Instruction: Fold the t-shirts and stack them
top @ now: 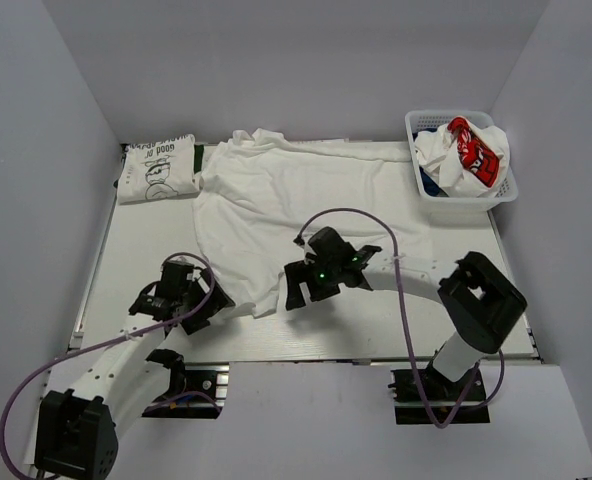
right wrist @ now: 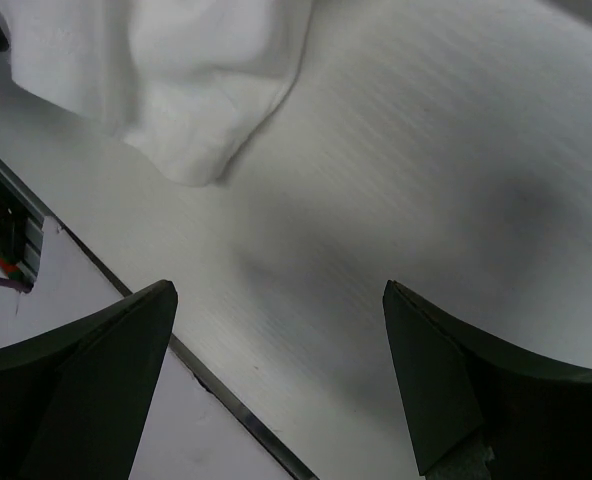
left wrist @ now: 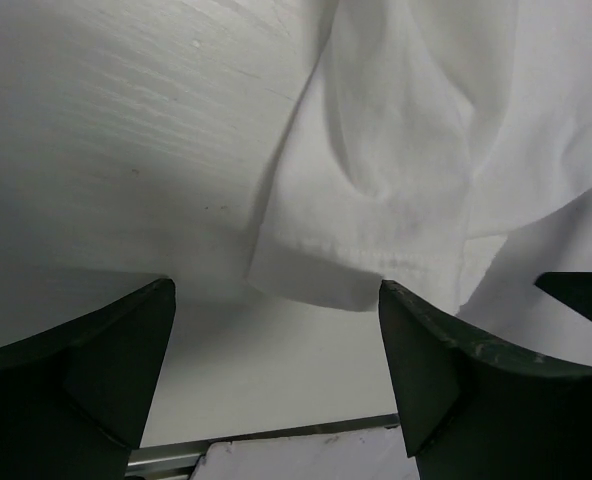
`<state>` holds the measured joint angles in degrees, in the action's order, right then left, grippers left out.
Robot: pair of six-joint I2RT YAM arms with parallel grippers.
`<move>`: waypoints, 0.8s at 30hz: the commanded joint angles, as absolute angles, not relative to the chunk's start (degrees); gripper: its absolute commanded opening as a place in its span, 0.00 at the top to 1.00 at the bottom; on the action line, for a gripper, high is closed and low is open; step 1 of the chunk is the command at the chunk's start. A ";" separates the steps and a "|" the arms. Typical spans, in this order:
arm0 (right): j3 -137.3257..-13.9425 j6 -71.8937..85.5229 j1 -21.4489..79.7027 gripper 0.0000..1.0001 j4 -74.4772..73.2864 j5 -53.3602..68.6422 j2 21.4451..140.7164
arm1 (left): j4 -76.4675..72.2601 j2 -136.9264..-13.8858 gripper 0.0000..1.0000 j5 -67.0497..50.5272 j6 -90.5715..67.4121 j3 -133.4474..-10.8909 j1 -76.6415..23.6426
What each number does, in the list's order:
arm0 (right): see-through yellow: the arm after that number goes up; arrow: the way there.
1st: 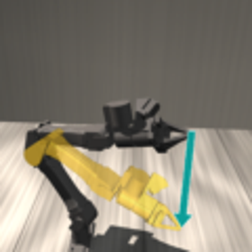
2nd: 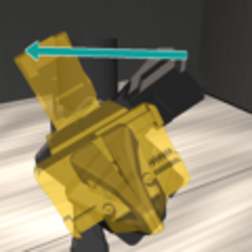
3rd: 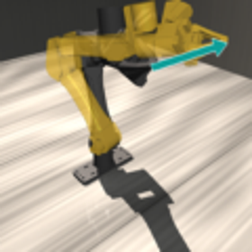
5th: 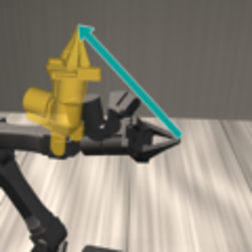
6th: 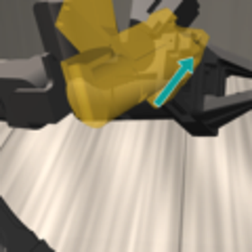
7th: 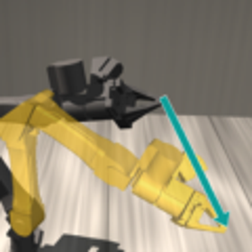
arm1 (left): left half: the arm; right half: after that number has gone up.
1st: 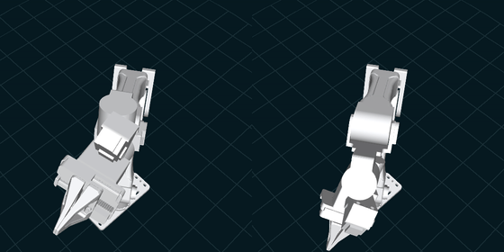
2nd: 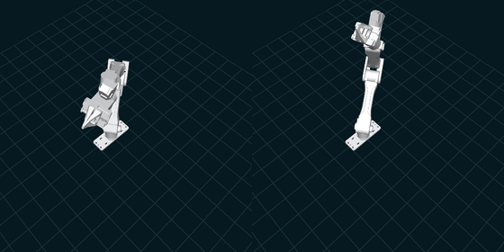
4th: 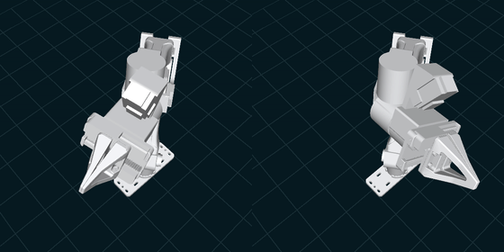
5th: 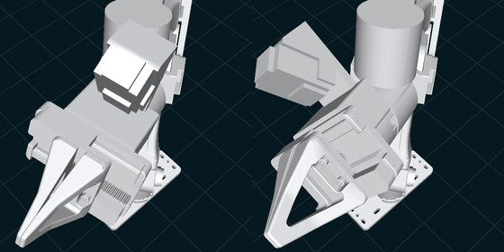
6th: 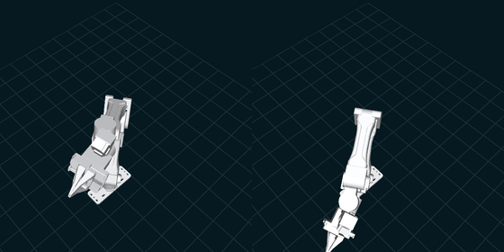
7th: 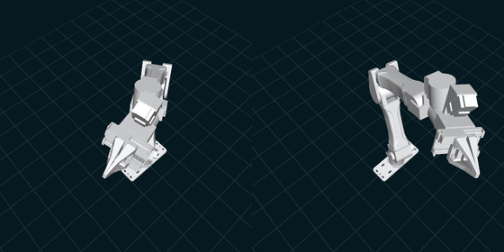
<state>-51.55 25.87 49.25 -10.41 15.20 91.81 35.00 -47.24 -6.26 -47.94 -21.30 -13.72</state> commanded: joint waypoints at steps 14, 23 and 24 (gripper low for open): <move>-63.28 37.88 56.69 0.33 -4.57 17.40 108.28 | 23.90 -56.60 0.96 -8.01 -47.29 -16.95 -13.89; -61.70 37.54 56.78 1.00 -8.33 11.86 103.02 | 33.13 -47.38 1.00 -4.66 -48.16 -19.86 -13.89; -62.31 37.18 56.78 1.00 -9.57 12.65 102.31 | 34.35 -46.15 1.00 -4.66 -49.90 -20.47 -13.89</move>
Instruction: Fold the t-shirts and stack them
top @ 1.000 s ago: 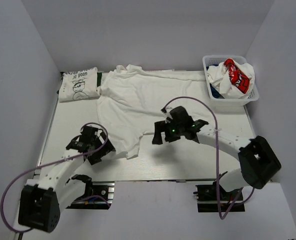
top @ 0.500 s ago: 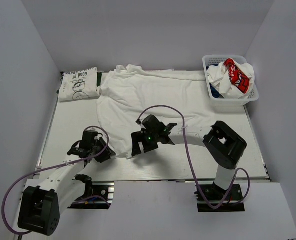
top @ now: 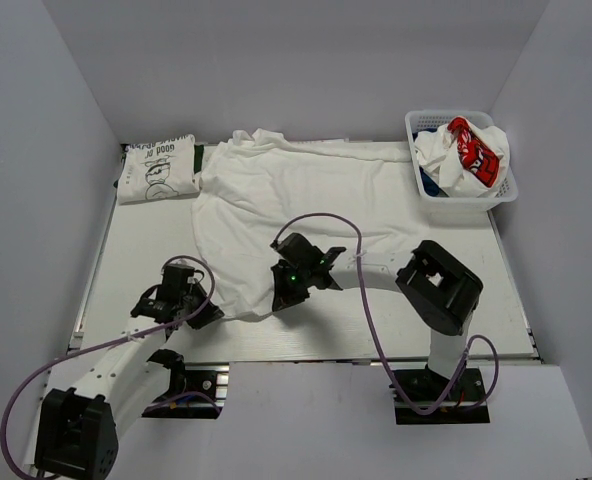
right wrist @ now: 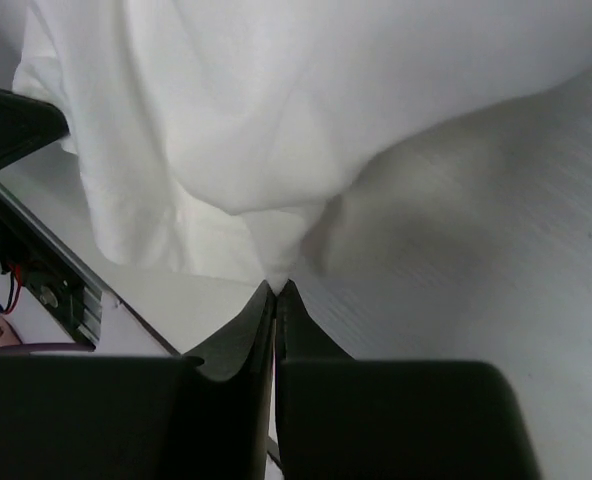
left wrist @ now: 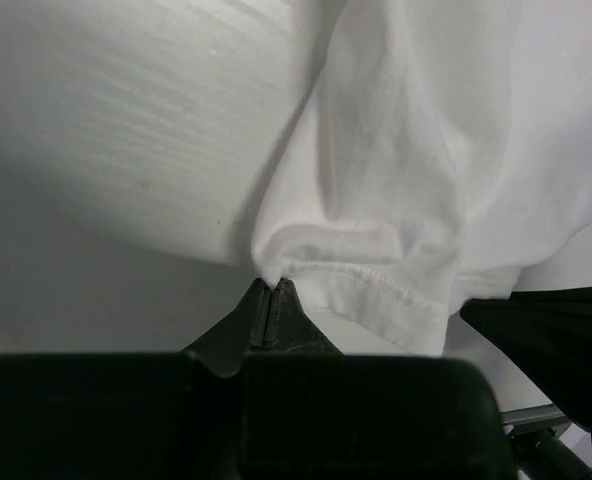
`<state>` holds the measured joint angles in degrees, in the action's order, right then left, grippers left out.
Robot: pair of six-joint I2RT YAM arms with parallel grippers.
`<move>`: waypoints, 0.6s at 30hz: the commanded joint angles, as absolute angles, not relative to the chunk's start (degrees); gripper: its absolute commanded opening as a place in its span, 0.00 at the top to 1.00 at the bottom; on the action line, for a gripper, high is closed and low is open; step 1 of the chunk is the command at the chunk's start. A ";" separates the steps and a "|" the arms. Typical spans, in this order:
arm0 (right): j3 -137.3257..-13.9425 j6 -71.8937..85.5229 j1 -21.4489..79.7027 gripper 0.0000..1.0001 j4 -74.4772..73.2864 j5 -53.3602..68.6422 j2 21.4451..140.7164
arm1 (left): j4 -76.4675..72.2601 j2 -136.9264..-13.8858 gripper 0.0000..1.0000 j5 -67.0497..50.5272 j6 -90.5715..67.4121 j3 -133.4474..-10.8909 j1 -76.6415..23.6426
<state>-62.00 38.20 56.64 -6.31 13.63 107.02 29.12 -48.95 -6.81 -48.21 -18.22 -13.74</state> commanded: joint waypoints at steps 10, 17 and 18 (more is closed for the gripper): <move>-54.33 30.15 56.43 1.00 -17.93 19.51 92.72 | 53.16 -46.05 1.00 -1.85 -58.44 -28.82 -13.89; -50.71 28.39 57.22 0.48 -17.75 24.88 93.00 | 57.56 -45.62 0.78 -5.27 -58.45 -28.83 -13.89; -50.80 27.43 57.13 0.42 -18.45 24.53 92.21 | 58.35 -45.01 0.49 -5.97 -58.45 -28.83 -13.89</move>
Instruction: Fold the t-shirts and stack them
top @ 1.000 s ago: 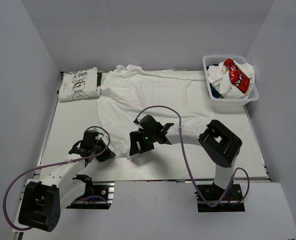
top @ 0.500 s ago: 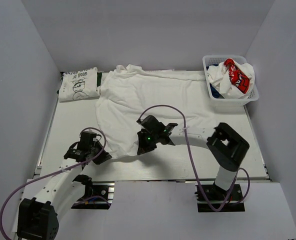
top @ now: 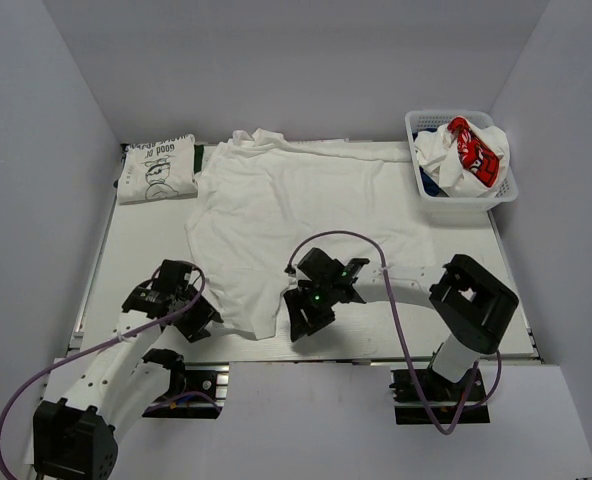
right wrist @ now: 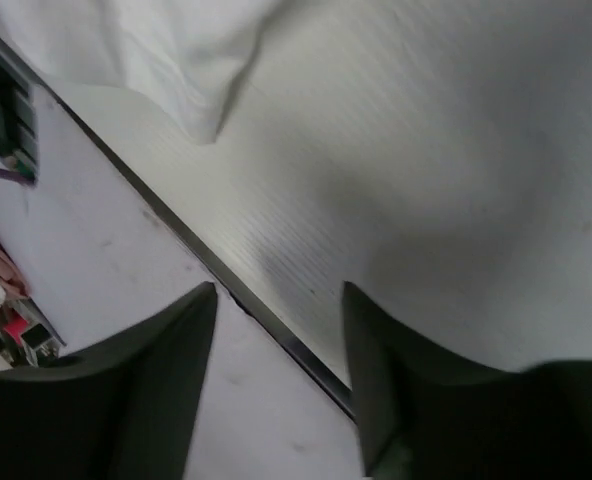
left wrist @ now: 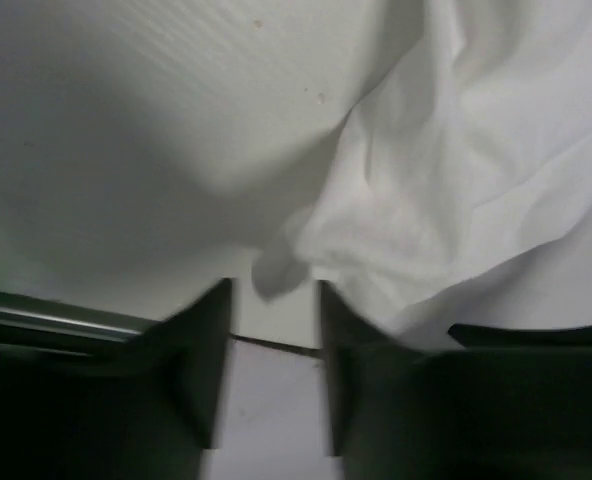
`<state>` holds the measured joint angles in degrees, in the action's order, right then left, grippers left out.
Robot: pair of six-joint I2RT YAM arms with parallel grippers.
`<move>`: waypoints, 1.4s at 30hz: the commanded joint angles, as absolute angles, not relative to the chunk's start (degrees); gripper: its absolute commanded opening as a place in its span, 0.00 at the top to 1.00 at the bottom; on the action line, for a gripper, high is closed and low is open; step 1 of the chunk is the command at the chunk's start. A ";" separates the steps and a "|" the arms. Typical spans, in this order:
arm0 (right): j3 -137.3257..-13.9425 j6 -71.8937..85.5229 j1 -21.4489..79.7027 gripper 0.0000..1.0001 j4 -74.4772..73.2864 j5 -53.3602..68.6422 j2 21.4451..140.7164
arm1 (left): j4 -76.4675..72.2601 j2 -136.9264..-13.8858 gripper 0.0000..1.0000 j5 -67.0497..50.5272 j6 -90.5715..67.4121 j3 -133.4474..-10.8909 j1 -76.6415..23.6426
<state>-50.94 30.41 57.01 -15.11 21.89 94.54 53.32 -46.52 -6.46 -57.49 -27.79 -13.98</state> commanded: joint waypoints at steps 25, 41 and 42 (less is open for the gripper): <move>-62.84 19.70 22.69 0.10 -17.60 -13.09 94.73 | 18.90 -89.10 0.00 5.17 -43.68 -59.57 -12.74; -69.96 18.72 13.54 0.10 -12.22 -0.53 108.81 | 24.52 -126.73 0.00 2.47 -37.18 -93.06 -8.35; -69.87 18.55 13.45 0.10 -12.04 -0.53 107.50 | 23.91 -126.74 0.00 0.98 -35.00 -94.90 -8.35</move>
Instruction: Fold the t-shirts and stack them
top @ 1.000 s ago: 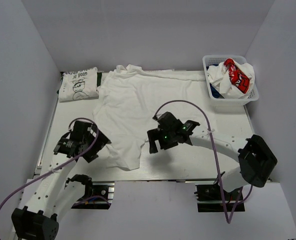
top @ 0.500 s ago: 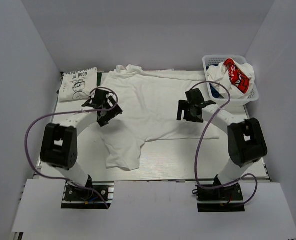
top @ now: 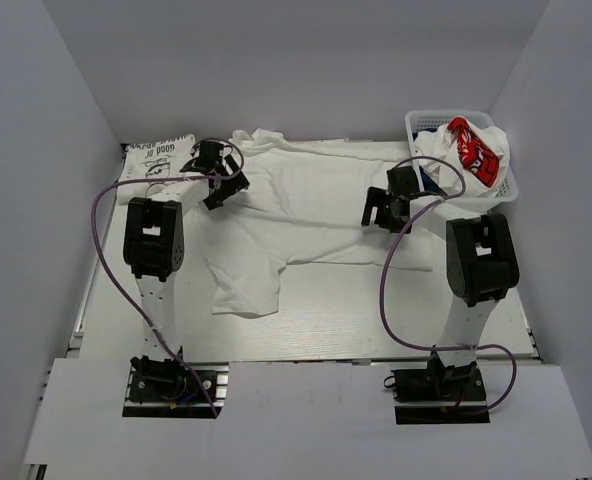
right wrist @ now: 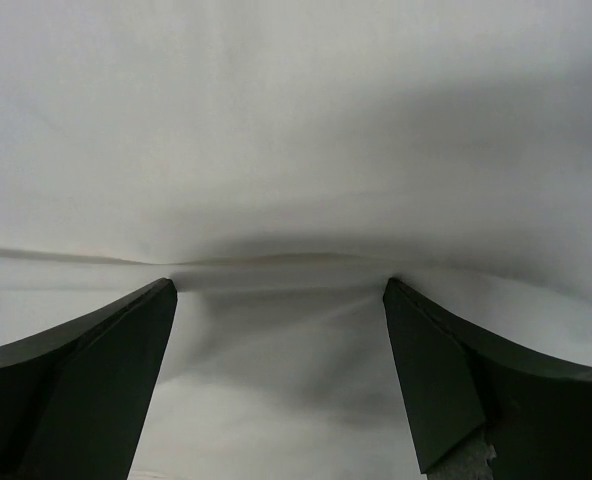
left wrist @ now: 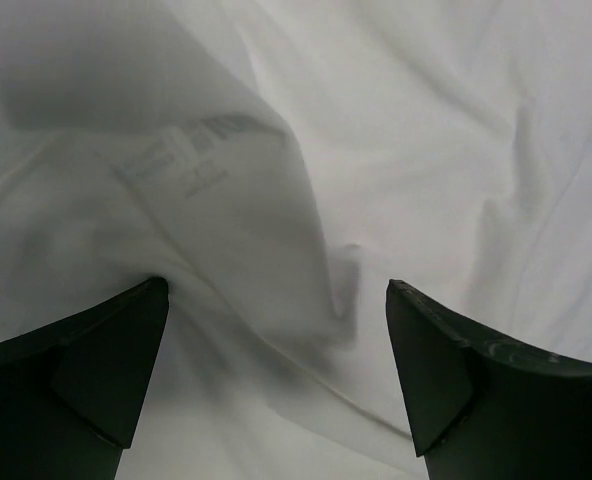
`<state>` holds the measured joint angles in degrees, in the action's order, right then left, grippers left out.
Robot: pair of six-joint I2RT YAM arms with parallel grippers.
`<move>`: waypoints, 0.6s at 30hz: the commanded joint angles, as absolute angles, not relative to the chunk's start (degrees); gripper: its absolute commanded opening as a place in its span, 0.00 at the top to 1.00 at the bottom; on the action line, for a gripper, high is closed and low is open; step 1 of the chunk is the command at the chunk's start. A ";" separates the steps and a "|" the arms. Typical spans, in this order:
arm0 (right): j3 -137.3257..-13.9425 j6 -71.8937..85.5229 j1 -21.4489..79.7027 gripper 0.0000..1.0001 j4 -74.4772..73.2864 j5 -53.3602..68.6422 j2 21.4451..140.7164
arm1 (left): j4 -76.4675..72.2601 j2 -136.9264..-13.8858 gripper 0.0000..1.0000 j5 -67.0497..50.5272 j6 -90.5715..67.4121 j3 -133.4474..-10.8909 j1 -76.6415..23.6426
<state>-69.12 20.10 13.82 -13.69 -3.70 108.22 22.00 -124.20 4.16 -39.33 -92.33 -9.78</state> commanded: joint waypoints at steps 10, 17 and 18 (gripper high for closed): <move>-61.10 22.49 13.45 0.10 -11.60 -2.96 87.30 | 24.79 -100.35 0.00 -3.68 -31.81 -75.64 -9.49; -53.01 26.63 11.96 0.10 -16.34 -5.01 78.50 | 30.32 -75.43 0.00 -0.60 -45.16 -50.15 -9.40; -52.56 27.15 11.95 0.10 -17.13 -4.84 77.96 | 31.02 -73.24 0.00 -1.31 -45.96 -47.57 -9.40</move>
<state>-55.09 24.53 12.67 -13.74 -3.51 79.33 26.85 -77.03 -1.39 -39.88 -55.11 -9.10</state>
